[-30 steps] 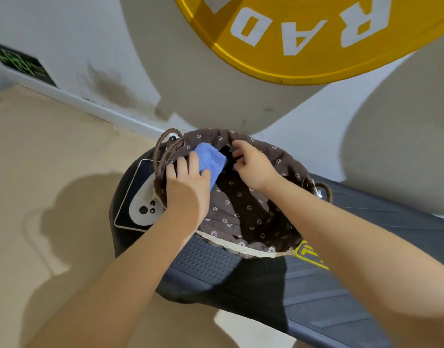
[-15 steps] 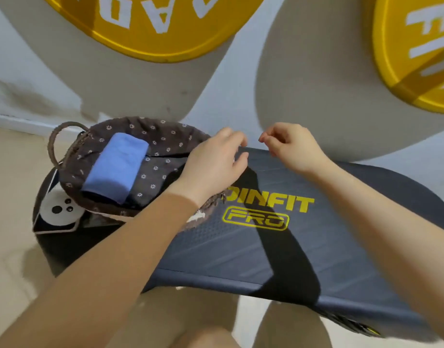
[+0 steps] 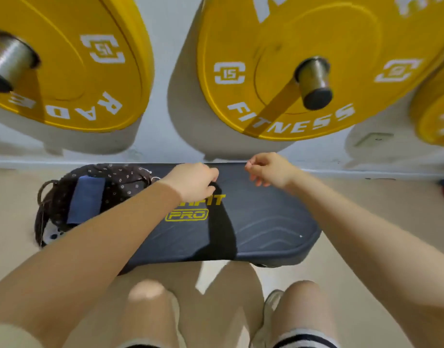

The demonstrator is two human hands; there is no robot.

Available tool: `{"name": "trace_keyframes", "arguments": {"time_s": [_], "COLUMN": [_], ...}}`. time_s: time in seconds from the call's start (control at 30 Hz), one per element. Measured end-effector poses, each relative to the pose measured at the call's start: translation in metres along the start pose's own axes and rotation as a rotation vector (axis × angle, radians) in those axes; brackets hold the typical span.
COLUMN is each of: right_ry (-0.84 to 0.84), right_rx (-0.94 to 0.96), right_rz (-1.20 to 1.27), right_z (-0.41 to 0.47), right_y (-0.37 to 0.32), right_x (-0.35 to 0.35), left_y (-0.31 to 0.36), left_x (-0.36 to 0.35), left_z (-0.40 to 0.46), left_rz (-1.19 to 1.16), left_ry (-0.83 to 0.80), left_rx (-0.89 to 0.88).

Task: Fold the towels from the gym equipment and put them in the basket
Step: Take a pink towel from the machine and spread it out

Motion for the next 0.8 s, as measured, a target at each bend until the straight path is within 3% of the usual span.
{"name": "trace_keyframes", "arguments": {"time_s": [0.2,0.37,0.57,0.8], "right_ry": [0.164,0.436,0.711,0.886], "right_rx": [-0.160,-0.228,-0.332,-0.511], "right_rz": [0.288,0.473,0.601,0.664], "right_z": [-0.162,-0.304,-0.459,-0.671], "right_y": [-0.078,-0.109,-0.043,0.078], "right_x": [0.099,0.144,0.136,0.087], "left_y": [0.069,0.157,0.294,0.496], "left_x": [0.166,0.256,0.257,0.191], "left_z": [-0.060,-0.118,-0.172,-0.267], "left_rz": [-0.095,0.013,0.147,-0.025], "left_ry": [-0.009,-0.080,-0.068,-0.155], "left_rx": [-0.141,-0.454,-0.758,-0.875]}}
Point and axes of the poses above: each hand's wrist, its own z-axis towards the middle knuckle, its own x-axis out of the back of the hand, y = z × x, the point moved 3 cm from there along z, towards the middle knuckle, and after that the axes turned 6 degrees about z, right-handed, at the moved point
